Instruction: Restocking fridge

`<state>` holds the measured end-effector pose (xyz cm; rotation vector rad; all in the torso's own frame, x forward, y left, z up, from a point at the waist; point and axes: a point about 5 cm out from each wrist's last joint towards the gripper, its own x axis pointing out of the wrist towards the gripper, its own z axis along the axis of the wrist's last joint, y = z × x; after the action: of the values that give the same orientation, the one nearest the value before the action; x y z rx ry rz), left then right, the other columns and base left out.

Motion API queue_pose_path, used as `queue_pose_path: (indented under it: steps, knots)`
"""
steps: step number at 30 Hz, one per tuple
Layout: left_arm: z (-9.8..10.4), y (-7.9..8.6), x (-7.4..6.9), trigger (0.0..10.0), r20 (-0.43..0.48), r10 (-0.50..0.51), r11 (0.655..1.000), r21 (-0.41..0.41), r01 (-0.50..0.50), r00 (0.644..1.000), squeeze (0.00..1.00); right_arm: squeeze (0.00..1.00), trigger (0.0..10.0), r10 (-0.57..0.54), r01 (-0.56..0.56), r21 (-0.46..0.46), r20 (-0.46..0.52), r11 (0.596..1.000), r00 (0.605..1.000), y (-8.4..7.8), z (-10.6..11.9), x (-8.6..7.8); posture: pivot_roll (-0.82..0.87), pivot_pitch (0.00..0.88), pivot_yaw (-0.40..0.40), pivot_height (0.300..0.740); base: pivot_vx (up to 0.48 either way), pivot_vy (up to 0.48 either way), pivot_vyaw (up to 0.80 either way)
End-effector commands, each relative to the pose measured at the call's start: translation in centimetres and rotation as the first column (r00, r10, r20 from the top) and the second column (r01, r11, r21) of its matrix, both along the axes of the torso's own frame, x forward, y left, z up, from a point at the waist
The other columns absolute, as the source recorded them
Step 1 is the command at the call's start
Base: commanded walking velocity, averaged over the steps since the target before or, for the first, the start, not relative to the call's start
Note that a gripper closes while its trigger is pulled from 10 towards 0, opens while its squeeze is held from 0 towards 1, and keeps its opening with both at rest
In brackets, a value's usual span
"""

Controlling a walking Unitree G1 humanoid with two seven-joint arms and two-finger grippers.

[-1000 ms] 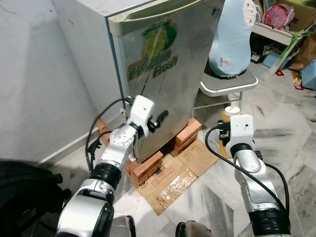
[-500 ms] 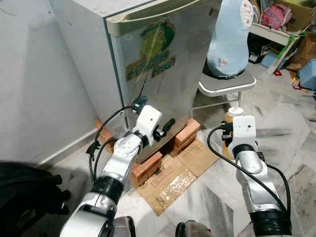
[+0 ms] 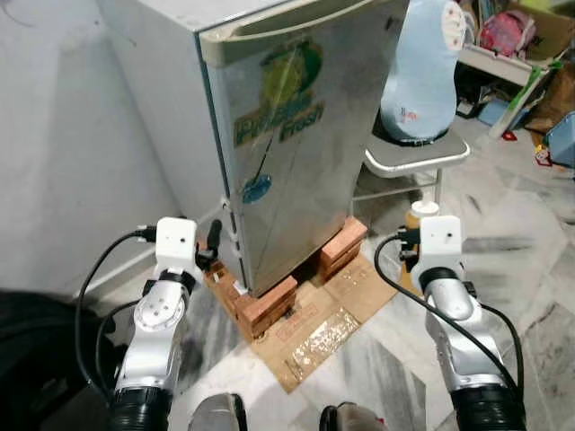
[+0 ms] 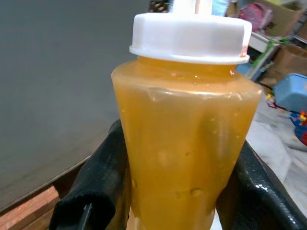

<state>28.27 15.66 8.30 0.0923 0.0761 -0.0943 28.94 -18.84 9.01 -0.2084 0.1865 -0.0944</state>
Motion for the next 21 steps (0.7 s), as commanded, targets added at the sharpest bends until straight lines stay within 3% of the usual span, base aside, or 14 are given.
queue_pose_path:
  steps: [1, 7, 18, 21]
  knots:
    - [0.73, -0.63, 0.18, 10.0, 0.016, -0.009, 1.0, 0.001, 0.009, 1.0, 0.0, 0.0, 10.0, -0.008, 0.008, -0.006, 0.006, 1.0, 1.0, -0.47, 0.14, 0.07, 0.01, 0.075, 0.003, 0.74, 0.0, -0.266, 0.0]
    - [1.19, -0.76, 0.3, 10.0, 0.006, -0.006, 1.0, -0.011, 0.006, 1.0, 0.0, 0.0, 10.0, -0.011, 0.011, -0.009, 0.005, 1.0, 1.0, -0.71, 0.01, -0.17, 0.0, 0.08, 0.01, 0.74, 0.0, -0.332, 0.0]
    - [1.42, -0.5, 0.38, 10.0, 0.01, 0.042, 0.999, -0.006, -0.042, 0.999, 0.0, 0.0, 10.0, -0.017, 0.017, -0.013, -0.007, 1.0, 1.0, -0.8, -0.1, -0.24, 0.0, 0.083, 0.005, 0.74, 0.0, 0.0, 0.0]
    - [1.47, -0.51, 0.43, 10.0, 0.004, 0.053, 0.998, -0.014, -0.053, 0.999, 0.0, 0.0, 10.0, -0.013, 0.013, -0.01, -0.003, 1.0, 1.0, -0.74, -0.01, -0.08, 0.0, 0.081, 0.003, 0.74, 0.0, -0.48, -0.8]
